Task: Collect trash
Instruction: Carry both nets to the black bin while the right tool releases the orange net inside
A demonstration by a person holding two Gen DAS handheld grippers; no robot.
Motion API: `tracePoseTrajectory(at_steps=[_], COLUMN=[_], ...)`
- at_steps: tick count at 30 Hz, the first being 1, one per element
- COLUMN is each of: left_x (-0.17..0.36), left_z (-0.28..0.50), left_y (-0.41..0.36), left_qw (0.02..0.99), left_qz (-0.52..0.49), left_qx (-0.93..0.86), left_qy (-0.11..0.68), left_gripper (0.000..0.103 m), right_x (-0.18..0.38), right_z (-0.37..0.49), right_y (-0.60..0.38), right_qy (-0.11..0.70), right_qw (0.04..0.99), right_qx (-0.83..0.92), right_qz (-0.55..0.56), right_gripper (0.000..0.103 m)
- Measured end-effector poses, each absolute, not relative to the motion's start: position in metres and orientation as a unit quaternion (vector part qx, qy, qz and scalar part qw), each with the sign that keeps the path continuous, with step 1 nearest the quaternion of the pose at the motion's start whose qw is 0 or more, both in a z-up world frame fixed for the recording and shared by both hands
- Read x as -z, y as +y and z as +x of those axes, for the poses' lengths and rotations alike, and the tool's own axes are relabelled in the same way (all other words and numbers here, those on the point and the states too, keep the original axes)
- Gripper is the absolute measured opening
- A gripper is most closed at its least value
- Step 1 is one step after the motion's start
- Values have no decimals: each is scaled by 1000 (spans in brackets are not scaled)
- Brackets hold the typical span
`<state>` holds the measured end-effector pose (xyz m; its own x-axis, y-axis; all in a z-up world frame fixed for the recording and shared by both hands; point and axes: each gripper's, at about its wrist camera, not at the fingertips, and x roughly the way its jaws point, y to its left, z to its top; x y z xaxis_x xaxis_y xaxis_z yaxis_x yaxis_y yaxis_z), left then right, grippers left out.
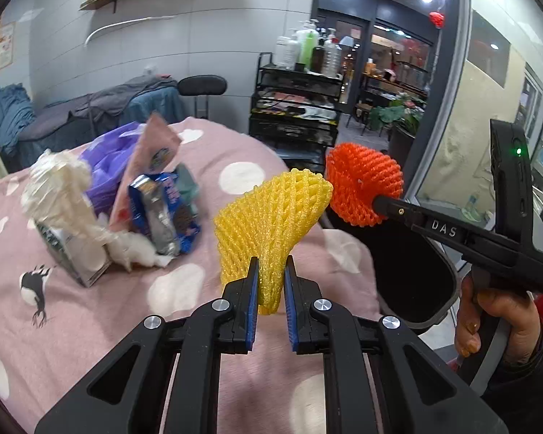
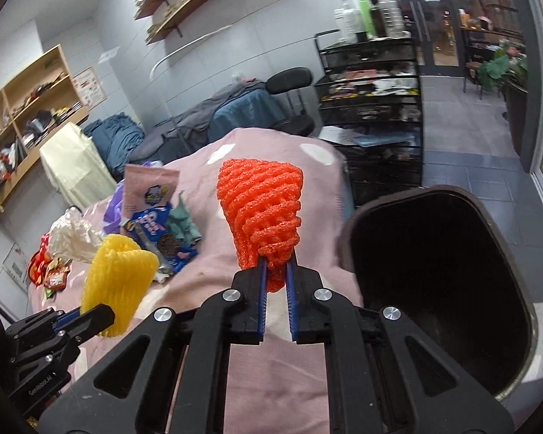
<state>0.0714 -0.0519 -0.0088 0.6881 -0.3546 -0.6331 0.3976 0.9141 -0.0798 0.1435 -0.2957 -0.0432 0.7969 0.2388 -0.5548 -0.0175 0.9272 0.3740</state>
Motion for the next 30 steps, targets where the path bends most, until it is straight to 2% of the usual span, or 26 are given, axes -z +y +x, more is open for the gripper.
tracePoseTrajectory(at_steps=[9,21,22,24,26,27,30], left_x=[13,22,23,25,26,26,27], left_z=[81,95,95,95,94,94,97], left_y=[-95,-121,-123,-127,-131,-133,-139], left_qw=[904,888,887,885,884,883,879], left_qz=[44,44,45,48,52,53,56], left_qx=[251,272,274,277,279,280,288], left_qy=[344,367,368,370,371,372,375], left_gripper=[13,13,13,13,13,13,13], right_x=[63,136,140,148,151,150,148], right_z=[135,155,158,158,153,152,145], right_y=[-349,-386,-386,-385,-385,-384,-384], right_qy=[320,402,410,418,414,409,401], right_qw=[929,890,886,880,879,880,884], right_qx=[21,93,97,98,103,105,103], right_qz=[186,193,193,202,213,216,219], right_gripper=[10,11,13,25,68,71,72])
